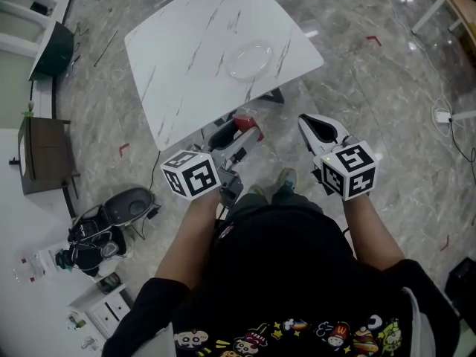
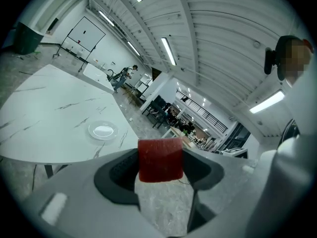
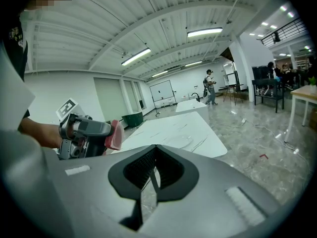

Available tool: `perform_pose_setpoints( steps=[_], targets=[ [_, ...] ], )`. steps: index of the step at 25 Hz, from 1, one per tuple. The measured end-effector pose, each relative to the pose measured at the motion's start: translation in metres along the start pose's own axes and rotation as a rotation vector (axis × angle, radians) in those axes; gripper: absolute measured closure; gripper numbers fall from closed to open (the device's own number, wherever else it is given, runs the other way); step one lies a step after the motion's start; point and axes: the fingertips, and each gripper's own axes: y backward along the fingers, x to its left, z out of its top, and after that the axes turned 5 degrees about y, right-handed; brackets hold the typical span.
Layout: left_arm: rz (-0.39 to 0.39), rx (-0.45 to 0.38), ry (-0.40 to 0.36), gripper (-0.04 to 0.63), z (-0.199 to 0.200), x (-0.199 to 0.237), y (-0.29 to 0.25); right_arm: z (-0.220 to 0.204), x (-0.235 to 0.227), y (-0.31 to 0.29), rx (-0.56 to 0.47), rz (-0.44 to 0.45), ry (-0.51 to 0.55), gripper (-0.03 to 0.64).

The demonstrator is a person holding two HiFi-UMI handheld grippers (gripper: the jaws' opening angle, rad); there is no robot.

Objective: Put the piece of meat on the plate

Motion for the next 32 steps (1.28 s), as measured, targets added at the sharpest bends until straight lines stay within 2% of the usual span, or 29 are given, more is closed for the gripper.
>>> perform_pose_setpoints(
  steps=[3, 14, 22, 32],
  targets=[
    [0.022, 0.017, -0.011, 0.323, 0.0, 0.0, -0.017, 0.0, -0.016, 0.0, -0.007, 0.011, -0.006, 0.594],
    [0.077, 0.089, -0.108, 0.322, 0.01, 0.017, -0.034, 0.004, -0.024, -0.006, -0.025, 0.008, -0.035, 0.594],
    [0.083, 0.153, -0.139, 0.323, 0.033, 0.063, -0.063, 0.008, -0.042, -0.033, 0.006, -0.046, -0.065, 0.594],
    [0.107, 0.285, -0.209, 0.322, 0.07, 0.135, -0.11, 0.021, -0.061, -0.075, 0.076, -0.13, -0.108, 0.594]
  ],
)
